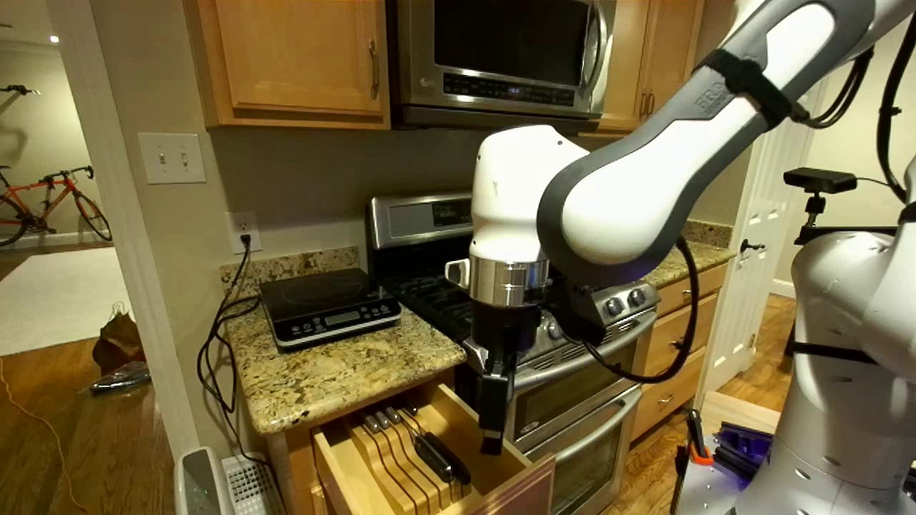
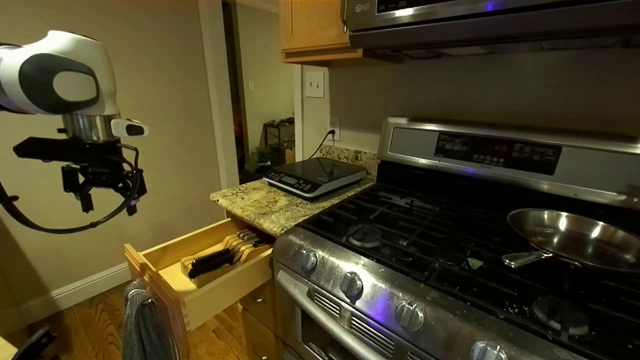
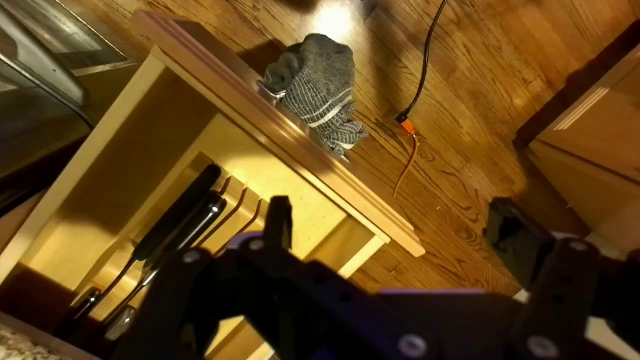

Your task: Slide close the drawer on the left

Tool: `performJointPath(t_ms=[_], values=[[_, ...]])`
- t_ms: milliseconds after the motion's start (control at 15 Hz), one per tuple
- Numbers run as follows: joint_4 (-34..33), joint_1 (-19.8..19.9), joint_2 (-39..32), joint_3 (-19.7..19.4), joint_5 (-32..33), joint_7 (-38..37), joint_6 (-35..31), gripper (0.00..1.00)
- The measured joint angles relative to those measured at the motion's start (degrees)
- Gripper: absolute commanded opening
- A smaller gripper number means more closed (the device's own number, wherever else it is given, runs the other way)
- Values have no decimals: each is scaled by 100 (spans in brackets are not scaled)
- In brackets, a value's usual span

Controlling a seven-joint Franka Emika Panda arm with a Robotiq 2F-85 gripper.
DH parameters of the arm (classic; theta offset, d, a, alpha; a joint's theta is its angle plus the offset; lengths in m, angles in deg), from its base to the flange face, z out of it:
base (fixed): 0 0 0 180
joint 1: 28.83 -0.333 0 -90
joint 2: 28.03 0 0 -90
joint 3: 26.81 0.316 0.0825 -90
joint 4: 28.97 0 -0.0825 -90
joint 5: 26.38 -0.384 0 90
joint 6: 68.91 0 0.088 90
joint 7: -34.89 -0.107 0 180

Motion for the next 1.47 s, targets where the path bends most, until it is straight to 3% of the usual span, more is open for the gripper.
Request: performJointPath(t_ms=[667, 1267, 1467], values=[[-32, -6, -157, 49, 190, 99, -129, 100], [-142, -1, -1746, 255, 1837, 158, -1915, 100], [-264, 2, -2103, 257, 2029, 158, -2095, 100]])
